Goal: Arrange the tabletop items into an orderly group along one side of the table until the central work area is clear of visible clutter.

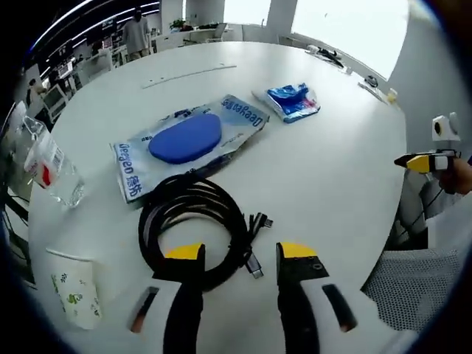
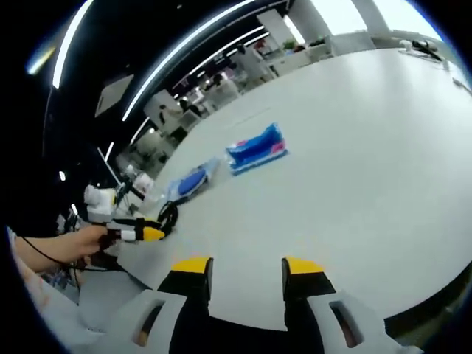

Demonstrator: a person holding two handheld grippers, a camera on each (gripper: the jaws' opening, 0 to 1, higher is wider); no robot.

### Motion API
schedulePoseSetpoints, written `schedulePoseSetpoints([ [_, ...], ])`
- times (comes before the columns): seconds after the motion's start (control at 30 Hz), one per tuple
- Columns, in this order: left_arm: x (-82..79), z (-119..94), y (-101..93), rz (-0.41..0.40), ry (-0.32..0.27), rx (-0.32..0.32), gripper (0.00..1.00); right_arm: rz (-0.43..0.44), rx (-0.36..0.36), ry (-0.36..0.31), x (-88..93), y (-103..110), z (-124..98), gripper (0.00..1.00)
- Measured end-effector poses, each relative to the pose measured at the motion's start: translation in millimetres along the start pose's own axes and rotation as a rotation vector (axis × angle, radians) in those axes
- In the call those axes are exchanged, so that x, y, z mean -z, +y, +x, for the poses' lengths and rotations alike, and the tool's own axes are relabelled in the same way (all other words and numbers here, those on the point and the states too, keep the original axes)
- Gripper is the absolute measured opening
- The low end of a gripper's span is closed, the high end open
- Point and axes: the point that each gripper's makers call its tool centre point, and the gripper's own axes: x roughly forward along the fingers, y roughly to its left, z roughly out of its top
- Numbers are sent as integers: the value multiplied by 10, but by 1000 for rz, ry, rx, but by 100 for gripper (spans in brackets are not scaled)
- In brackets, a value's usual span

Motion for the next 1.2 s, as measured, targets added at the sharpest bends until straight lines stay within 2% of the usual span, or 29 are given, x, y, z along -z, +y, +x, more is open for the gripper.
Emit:
schedulePoseSetpoints([
  [0.03, 20, 2, 13, -12, 12, -12, 35, 10, 1, 0, 11, -2, -4, 36],
  [0.13, 16, 27, -38, -29, 4, 10, 32, 21, 8, 0, 42, -18, -12, 36],
  [0.3, 57, 66, -67, 11, 24, 8, 23, 43, 5, 5, 77, -1, -5, 36],
  [0.4, 58, 76, -21, 31, 24, -15, 18, 25, 10, 21, 87, 14, 22, 36],
  [0.5, 45, 95, 7, -3, 18, -7, 17, 0, 7, 26, 63, 48, 43, 36],
  [0.7, 27, 80, -20, -15, 7, 17, 11, -13, -9, 31, 47, 113, 72, 35],
  [0.8, 31, 46, -34, -69, -5, 42, 10, -18, -14, 43, 76, 119, 83, 35],
  [0.87, -9, 14, -49, -113, -31, 55, 9, -18, -17, 47, 91, 129, 81, 35],
  [0.9, -64, -20, -55, -149, -63, 68, 9, -18, -18, 48, 95, 133, 81, 35],
  [0.97, -171, -106, -68, -259, -125, 87, 9, -22, -21, 52, 105, 147, 84, 35],
  [1.0, -251, -162, -66, -342, -172, 107, 9, -23, -22, 55, 110, 152, 86, 35],
  [1.03, -300, -200, -69, -380, -201, 123, 9, -24, -22, 57, 114, 155, 91, 35],
  [1.1, -378, -296, -70, -424, -251, 136, 8, -24, -26, 62, 123, 171, 102, 34],
  [1.2, -411, -395, -111, -423, -274, 153, 8, -28, -36, 69, 130, 208, 121, 34],
])
